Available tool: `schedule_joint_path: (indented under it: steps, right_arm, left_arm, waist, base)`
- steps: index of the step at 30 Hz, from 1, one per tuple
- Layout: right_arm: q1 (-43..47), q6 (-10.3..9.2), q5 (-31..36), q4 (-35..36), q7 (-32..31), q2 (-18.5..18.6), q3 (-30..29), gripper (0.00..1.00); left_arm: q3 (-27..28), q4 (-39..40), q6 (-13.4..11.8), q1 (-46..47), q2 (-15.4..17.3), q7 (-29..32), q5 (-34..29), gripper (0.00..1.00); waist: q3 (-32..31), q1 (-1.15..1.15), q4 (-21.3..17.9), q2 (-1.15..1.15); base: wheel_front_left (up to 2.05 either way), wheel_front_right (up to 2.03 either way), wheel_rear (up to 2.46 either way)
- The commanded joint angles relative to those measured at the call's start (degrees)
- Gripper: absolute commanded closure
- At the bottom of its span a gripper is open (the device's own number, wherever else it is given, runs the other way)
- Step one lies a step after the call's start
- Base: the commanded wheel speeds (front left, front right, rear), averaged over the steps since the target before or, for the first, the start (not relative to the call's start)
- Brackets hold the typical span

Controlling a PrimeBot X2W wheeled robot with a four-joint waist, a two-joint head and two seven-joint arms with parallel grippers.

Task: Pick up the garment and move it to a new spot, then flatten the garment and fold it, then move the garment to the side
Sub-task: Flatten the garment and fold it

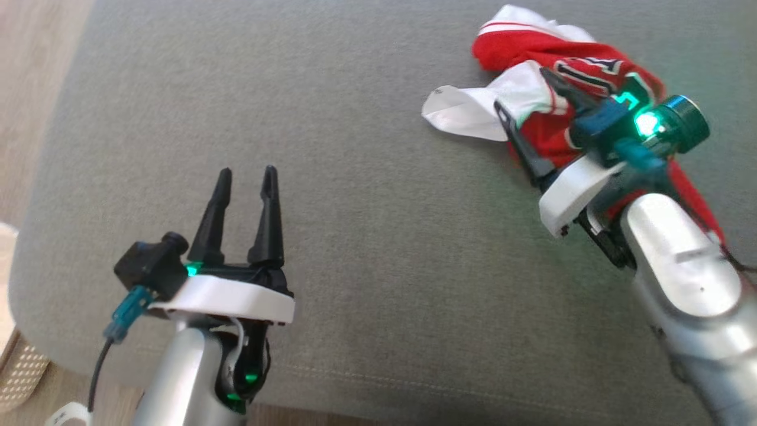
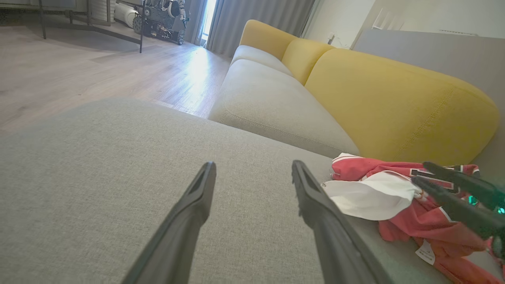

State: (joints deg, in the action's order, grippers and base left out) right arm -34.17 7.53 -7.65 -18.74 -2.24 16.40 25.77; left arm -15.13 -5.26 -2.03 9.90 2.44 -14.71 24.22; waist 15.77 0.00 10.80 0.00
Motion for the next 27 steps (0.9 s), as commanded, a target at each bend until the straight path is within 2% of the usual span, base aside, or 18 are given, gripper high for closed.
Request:
schedule_joint_path:
  steps: [1,8,14,15,16,21,27]
  right_arm:
    - [-2.59,-0.04,1.74,0.47,-0.7,1.95,3.14,0.0]
    - [-7.99,-0.04,6.38,-7.16,-3.47,5.68,11.73,0.0]
    - [-10.32,-0.04,7.7,-14.5,-5.93,6.65,14.14,0.0]
    - [-10.59,-0.04,7.16,-15.25,-5.73,6.5,14.17,0.69]
    - [-10.91,-0.04,6.73,-15.75,-5.23,6.37,13.97,1.0]
    - [-12.25,-0.04,4.41,-16.43,-0.17,4.07,9.62,1.0]
    - [-15.4,-0.04,3.37,-14.53,7.5,-0.77,2.07,1.0]
  left_arm:
    - [1.13,1.76,-0.44,2.28,0.44,-0.29,0.49,0.0]
    - [0.18,1.48,-1.74,2.69,0.44,-0.29,1.83,0.0]
    - [-0.39,1.51,-2.2,2.34,0.44,-0.29,2.84,0.0]
    - [-0.49,1.5,-2.3,2.27,0.44,-0.29,2.99,0.0]
    - [-0.58,1.49,-2.38,2.21,0.44,-0.29,3.11,0.0]
    - [-0.62,1.01,-2.6,1.63,0.44,-0.29,3.19,0.0]
    - [-0.17,0.13,-2.15,0.55,0.43,-0.29,2.38,0.0]
  waist:
    - [1.09,0.0,1.47,0.0]
    - [1.68,0.0,4.25,0.0]
    - [1.77,0.0,5.9,0.0]
    - [1.69,0.0,6.11,0.0]
    - [1.6,0.0,6.28,0.0]
    - [0.07,0.0,6.26,0.0]
    - [-3.87,0.0,5.46,0.0]
  base:
    - [0.0,0.0,0.0]
    - [0.0,0.0,0.0]
    - [0.0,0.0,0.0]
    - [0.0,0.0,0.0]
    - [0.0,0.0,0.0]
    - [0.0,0.0,0.0]
    - [0.0,0.0,0.0]
